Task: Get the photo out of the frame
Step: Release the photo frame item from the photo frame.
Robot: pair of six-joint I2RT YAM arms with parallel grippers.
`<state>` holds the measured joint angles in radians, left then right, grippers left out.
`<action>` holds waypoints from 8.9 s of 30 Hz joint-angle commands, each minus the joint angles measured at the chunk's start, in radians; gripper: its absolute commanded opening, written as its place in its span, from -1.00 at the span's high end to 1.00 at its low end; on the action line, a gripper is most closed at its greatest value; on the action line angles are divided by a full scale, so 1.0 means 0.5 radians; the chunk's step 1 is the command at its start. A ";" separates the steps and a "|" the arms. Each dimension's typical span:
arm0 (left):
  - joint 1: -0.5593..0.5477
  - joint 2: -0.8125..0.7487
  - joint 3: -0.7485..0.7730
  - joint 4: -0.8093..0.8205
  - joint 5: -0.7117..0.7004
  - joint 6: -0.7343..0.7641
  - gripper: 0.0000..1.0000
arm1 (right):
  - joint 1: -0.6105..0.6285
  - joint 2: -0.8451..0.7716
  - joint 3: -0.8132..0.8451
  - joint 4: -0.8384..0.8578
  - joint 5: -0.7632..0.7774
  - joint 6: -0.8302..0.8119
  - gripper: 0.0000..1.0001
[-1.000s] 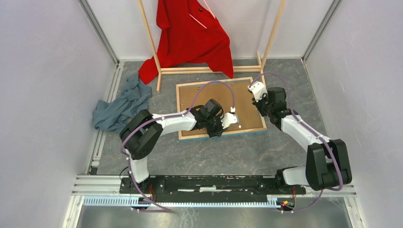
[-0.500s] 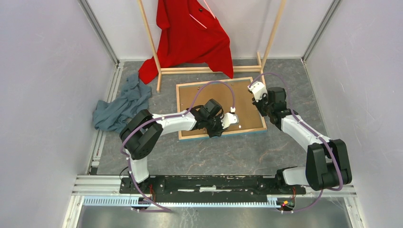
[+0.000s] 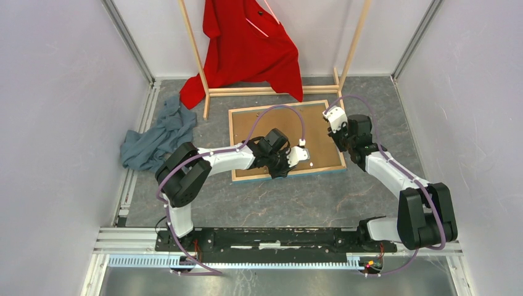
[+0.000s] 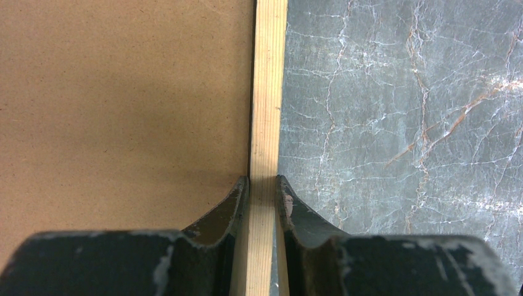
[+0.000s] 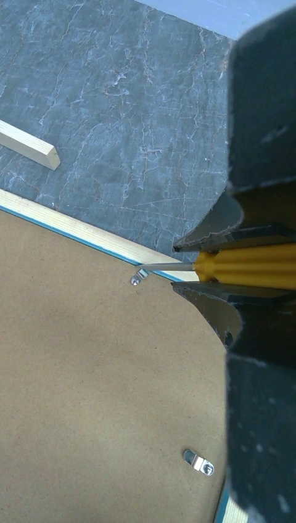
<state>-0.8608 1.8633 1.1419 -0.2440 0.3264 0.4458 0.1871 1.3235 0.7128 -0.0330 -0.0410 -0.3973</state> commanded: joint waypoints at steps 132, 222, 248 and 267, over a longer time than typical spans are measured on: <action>0.000 0.147 -0.067 -0.035 -0.076 -0.107 0.68 | 0.018 0.025 0.066 -0.118 -0.260 0.071 1.00; 1.399 0.335 0.262 0.388 0.028 -1.215 0.22 | 0.680 1.306 1.620 -0.097 -1.002 0.930 1.00; 1.268 0.375 0.101 0.546 0.372 -1.197 0.54 | 0.667 1.735 2.041 -0.174 -1.281 1.157 1.00; 1.268 0.357 0.058 0.612 0.360 -1.217 0.54 | 0.598 1.809 2.075 -0.222 -1.274 1.093 1.00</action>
<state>-0.2070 2.0197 1.1954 0.0788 0.4488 -0.1455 0.4858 2.2269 1.7275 -0.1749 -0.6788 0.1570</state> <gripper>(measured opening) 0.335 0.245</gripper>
